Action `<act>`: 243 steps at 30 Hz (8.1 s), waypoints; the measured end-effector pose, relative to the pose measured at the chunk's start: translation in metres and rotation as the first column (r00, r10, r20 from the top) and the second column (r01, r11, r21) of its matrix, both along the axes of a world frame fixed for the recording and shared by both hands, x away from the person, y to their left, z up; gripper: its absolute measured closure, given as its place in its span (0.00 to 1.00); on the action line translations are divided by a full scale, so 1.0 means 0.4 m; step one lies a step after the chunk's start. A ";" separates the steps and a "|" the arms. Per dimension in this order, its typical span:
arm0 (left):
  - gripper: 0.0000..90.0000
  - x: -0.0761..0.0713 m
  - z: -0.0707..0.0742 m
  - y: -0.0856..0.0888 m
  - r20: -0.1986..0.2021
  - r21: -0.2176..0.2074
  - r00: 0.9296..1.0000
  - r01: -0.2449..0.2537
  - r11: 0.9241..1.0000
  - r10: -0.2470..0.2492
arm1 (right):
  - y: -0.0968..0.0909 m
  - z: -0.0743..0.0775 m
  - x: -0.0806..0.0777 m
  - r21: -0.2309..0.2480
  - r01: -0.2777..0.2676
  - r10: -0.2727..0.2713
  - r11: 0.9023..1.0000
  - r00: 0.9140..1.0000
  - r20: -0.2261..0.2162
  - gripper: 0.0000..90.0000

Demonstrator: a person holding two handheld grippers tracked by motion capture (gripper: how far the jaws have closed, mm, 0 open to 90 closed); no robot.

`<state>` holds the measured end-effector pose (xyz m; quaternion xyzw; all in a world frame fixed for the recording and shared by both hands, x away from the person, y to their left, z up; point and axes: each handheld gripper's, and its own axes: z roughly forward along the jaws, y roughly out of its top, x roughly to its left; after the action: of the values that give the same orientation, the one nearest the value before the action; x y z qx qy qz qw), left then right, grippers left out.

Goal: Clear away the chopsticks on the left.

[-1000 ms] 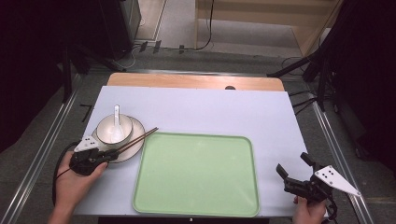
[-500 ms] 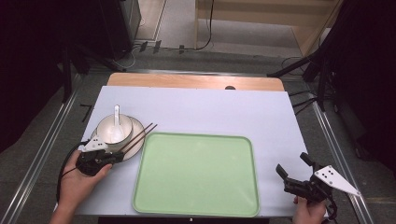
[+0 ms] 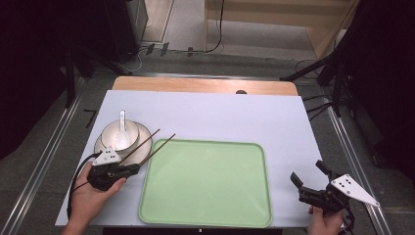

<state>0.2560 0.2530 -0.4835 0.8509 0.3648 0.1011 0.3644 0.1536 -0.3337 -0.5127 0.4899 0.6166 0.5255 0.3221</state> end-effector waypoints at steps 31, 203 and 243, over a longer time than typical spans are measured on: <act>0.95 -0.049 -0.086 -0.164 -0.122 -0.049 0.992 -0.036 0.998 0.030 | 0.002 -0.002 0.003 -0.001 -0.006 0.006 1.000 1.000 -0.002 0.00; 0.95 -0.057 -0.042 -0.188 -0.113 -0.066 0.991 -0.085 0.994 0.077 | 0.008 -0.004 0.006 -0.008 -0.014 0.013 1.000 1.000 -0.009 0.00; 1.00 -0.013 -0.032 -0.364 -0.026 -0.073 0.999 -0.030 0.997 0.028 | 0.002 0.001 -0.005 0.006 0.005 -0.005 1.000 1.000 0.004 0.00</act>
<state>0.2510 0.1073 -0.4962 0.8329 0.3848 0.0824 0.3891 0.1518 -0.3328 -0.5125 0.4911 0.6132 0.5274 0.3234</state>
